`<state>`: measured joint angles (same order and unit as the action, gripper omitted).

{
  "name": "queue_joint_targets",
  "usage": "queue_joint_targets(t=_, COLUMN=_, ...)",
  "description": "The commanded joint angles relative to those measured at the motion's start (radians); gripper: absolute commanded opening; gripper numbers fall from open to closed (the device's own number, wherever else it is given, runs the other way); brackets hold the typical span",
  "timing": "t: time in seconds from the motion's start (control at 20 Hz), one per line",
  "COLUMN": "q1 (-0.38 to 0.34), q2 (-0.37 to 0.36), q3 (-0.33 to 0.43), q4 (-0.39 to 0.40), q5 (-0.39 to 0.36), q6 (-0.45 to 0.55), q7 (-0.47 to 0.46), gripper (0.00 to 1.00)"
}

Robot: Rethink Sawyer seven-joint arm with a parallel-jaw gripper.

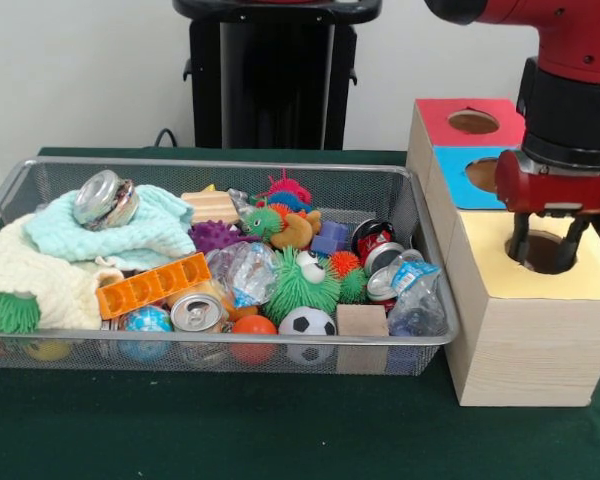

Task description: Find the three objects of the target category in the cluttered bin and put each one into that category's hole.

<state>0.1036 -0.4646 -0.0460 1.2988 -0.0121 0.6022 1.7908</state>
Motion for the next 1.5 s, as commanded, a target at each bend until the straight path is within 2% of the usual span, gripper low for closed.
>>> queue_joint_targets(t=0.05, q1=-0.075, q2=-0.126, q3=0.037, q4=0.077, q5=0.014, q6=0.158, q7=0.033, gripper=1.00)
queue_joint_targets(t=0.2, q1=-0.079, q2=-0.159, q3=0.034, q4=0.078, q5=0.014, q6=0.200, q7=0.023, gripper=1.00)
queue_joint_targets(t=0.75, q1=-0.103, q2=-0.191, q3=0.056, q4=0.090, q5=-0.002, q6=0.230, q7=0.017, gripper=1.00)
queue_joint_targets(t=1.1, q1=-0.145, q2=-0.159, q3=0.081, q4=0.127, q5=-0.032, q6=0.138, q7=-0.017, gripper=1.00)
queue_joint_targets(t=1.5, q1=-0.204, q2=-0.147, q3=0.099, q4=0.175, q5=-0.082, q6=0.092, q7=-0.090, gripper=1.00)
